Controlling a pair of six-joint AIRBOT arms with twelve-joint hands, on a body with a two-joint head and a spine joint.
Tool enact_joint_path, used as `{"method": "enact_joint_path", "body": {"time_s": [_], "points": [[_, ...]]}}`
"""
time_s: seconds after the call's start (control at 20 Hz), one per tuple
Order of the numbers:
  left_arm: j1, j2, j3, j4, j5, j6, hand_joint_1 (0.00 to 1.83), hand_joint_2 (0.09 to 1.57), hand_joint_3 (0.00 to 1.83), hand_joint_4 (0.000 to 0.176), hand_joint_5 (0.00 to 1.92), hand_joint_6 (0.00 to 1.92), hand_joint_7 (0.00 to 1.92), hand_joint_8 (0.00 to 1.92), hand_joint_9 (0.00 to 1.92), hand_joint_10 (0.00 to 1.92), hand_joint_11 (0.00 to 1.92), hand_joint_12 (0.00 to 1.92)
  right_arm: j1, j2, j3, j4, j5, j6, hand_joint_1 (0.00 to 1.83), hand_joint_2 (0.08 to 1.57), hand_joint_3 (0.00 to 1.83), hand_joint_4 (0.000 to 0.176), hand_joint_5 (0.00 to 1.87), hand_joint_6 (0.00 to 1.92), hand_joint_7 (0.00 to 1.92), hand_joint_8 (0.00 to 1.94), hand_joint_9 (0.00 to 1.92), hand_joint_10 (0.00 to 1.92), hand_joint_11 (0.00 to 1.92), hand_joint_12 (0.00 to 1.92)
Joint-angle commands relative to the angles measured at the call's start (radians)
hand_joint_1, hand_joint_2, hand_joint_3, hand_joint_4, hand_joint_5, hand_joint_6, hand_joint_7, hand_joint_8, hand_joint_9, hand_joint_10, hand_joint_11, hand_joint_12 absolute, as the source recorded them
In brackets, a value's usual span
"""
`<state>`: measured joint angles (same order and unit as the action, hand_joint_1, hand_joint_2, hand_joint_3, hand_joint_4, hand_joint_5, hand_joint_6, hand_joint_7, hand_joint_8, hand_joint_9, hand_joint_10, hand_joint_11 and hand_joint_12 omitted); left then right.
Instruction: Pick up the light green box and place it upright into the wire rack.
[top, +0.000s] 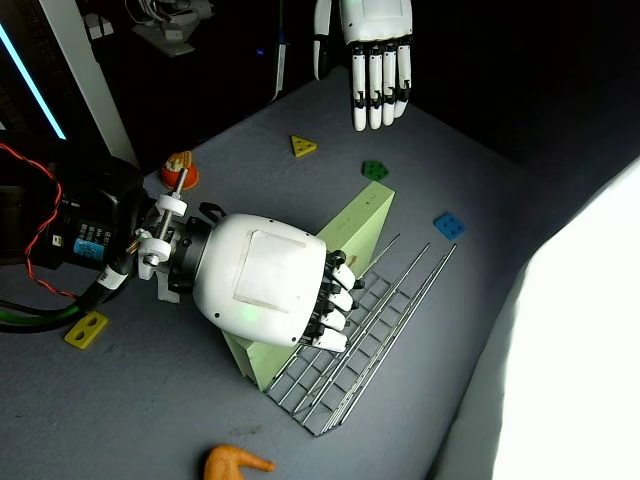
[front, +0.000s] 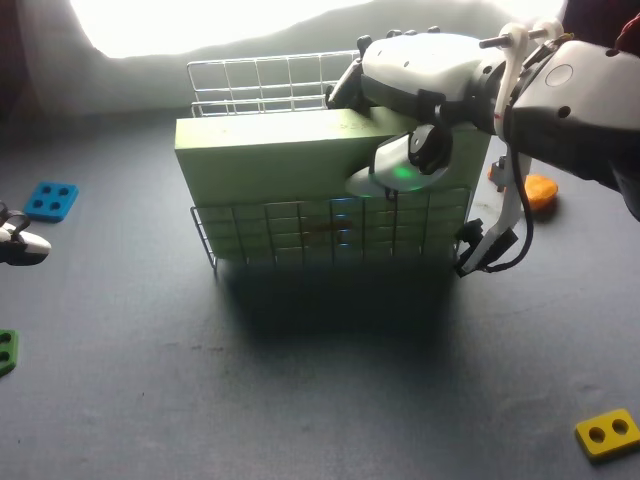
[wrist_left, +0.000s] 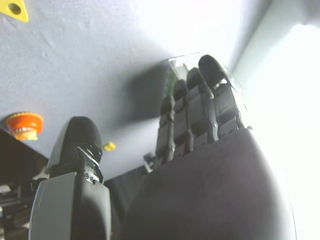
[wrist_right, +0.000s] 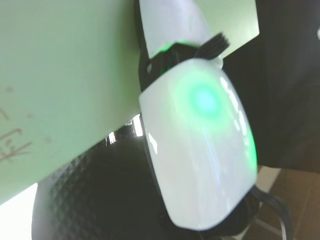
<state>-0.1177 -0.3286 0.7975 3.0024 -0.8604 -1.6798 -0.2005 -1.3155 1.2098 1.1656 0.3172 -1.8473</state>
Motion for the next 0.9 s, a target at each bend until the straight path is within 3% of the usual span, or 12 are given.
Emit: {"method": "enact_joint_path", "body": {"time_s": [0.0,0.2,0.25,0.3,0.35,0.4,0.45,0.5,0.55,0.65,0.85], "points": [[-0.010,-0.001,-0.002,0.010,0.073,0.001,0.58,1.23,0.00,0.030,0.17,0.01,0.20,0.00,0.20,0.01,0.00,0.73,0.009,0.004,0.002,-0.030,0.056,0.009,1.24,1.12,0.00,0.000,0.99,0.85,0.97,1.22,0.82,1.41,0.60,1.88],[-0.010,-0.001,-0.002,0.010,0.073,0.001,0.55,1.25,0.00,0.038,0.13,0.00,0.17,0.00,0.17,0.00,0.00,0.68,0.005,0.004,0.002,-0.032,0.059,0.014,1.23,1.13,0.00,0.000,0.97,0.89,0.96,1.23,0.82,1.41,0.59,1.85],[-0.010,-0.001,-0.002,0.010,0.073,0.001,0.56,1.25,0.00,0.024,0.16,0.01,0.20,0.01,0.19,0.01,0.00,0.70,0.005,0.004,0.002,-0.032,0.059,0.018,1.25,1.12,0.00,0.000,1.01,0.80,0.97,1.25,0.83,1.42,0.63,1.83],[-0.010,-0.001,-0.002,0.010,0.073,0.001,0.60,1.25,0.00,0.023,0.18,0.01,0.18,0.00,0.18,0.00,0.00,0.62,0.005,0.004,0.002,-0.032,0.059,0.018,1.25,1.12,0.00,0.000,1.02,0.78,0.97,1.25,0.84,1.44,0.63,1.87],[-0.011,-0.001,-0.002,0.010,0.073,0.001,0.69,1.21,0.00,0.000,0.28,0.04,0.24,0.01,0.20,0.01,0.00,0.62,0.004,0.004,0.002,-0.032,0.059,0.018,1.26,1.12,0.00,0.000,1.00,0.80,0.98,1.24,0.81,1.46,0.63,1.82],[-0.011,-0.001,-0.002,0.010,0.073,0.001,0.71,1.19,0.00,0.000,0.33,0.04,0.27,0.02,0.22,0.01,0.00,0.68,0.003,0.004,0.002,-0.032,0.059,0.018,1.25,1.12,0.00,0.000,1.00,0.82,0.98,1.22,0.82,1.45,0.63,1.81],[-0.012,-0.001,-0.002,0.010,0.073,0.001,0.71,1.18,0.00,0.000,0.29,0.02,0.27,0.01,0.22,0.01,0.00,0.69,0.001,0.004,0.002,-0.032,0.058,0.018,1.08,1.09,0.00,0.000,0.58,0.58,0.64,0.71,0.56,1.09,0.28,1.69],[-0.012,-0.001,-0.002,0.010,0.073,0.001,0.69,1.19,0.00,0.000,0.29,0.02,0.26,0.01,0.21,0.01,0.00,0.69,0.001,0.004,0.002,-0.032,0.057,0.018,1.07,1.07,0.00,0.000,0.41,0.38,0.54,0.39,0.43,0.89,0.11,1.62],[-0.012,-0.001,-0.002,0.010,0.073,0.001,0.69,1.19,0.00,0.000,0.30,0.02,0.26,0.01,0.21,0.01,0.00,0.69,0.001,0.004,0.002,-0.032,0.057,0.018,1.05,1.06,0.00,0.000,0.39,0.27,0.55,0.22,0.38,0.82,0.04,1.61],[-0.011,-0.001,-0.001,0.010,0.073,0.001,0.72,1.18,0.00,0.001,0.30,0.01,0.27,0.01,0.23,0.01,0.00,0.70,0.001,0.005,0.002,-0.032,0.057,0.018,1.03,1.06,0.00,0.000,0.35,0.14,0.56,0.08,0.34,0.79,0.00,1.59],[-0.011,-0.001,-0.002,0.010,0.073,0.001,0.68,1.19,0.00,0.005,0.28,0.00,0.28,0.01,0.23,0.01,0.00,0.70,0.007,0.010,0.000,-0.032,0.050,0.022,1.01,1.07,0.01,0.000,0.36,0.11,0.57,0.06,0.34,0.79,0.00,1.58]]}}
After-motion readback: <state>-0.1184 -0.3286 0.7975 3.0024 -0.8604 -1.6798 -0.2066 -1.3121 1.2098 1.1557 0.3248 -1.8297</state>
